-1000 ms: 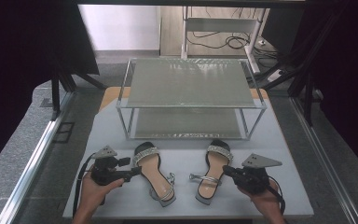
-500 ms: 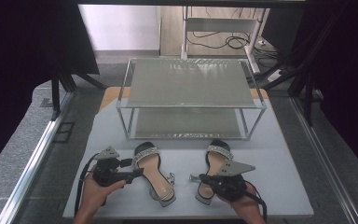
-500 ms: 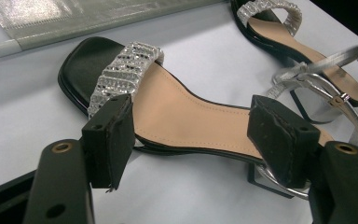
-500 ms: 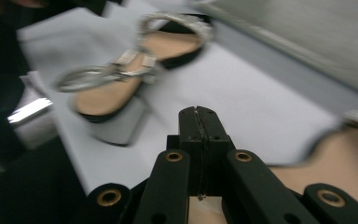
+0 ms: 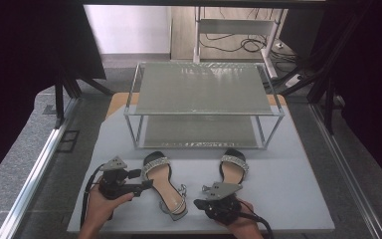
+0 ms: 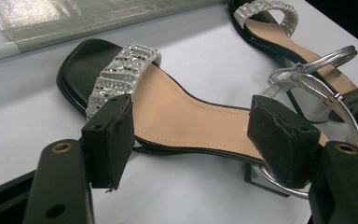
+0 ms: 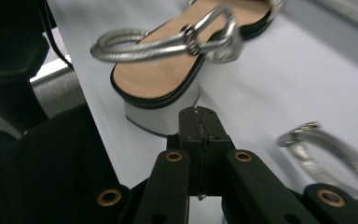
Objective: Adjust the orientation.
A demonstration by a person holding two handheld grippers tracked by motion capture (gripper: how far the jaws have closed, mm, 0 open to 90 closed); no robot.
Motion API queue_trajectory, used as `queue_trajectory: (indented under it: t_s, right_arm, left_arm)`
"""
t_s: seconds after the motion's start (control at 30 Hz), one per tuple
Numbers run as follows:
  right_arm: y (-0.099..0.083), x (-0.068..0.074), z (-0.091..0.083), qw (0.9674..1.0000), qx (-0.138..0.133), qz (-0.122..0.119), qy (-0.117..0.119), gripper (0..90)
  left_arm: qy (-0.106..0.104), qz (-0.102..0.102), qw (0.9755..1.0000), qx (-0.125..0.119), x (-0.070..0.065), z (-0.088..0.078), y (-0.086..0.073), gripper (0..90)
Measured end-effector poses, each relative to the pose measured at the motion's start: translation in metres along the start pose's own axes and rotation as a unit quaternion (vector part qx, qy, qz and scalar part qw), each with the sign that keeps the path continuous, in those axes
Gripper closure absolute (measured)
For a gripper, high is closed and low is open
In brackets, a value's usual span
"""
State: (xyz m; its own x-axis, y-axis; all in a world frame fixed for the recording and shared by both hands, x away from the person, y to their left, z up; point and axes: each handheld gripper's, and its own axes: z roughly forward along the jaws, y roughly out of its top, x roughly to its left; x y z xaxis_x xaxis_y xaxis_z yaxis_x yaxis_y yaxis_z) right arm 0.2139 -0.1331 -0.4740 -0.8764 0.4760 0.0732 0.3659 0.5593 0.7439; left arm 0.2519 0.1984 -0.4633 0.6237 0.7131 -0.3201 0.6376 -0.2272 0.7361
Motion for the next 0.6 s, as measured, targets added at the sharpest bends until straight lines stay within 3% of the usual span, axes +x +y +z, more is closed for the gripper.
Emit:
queue_trajectory:
  t_s: [0.2, 0.6]
  right_arm:
    - [-0.002, 0.007, 0.014, 0.9995, 0.02, -0.008, 0.022, 89.9]
    - [-0.001, 0.019, 0.026, 0.9987, 0.036, -0.026, 0.027, 89.9]
  left_arm:
    - [0.0, -0.002, 1.0, -0.005, 0.001, -0.003, 0.0, 31.7]
    - [0.01, -0.011, 0.9997, -0.019, 0.006, -0.011, 0.0, 31.9]
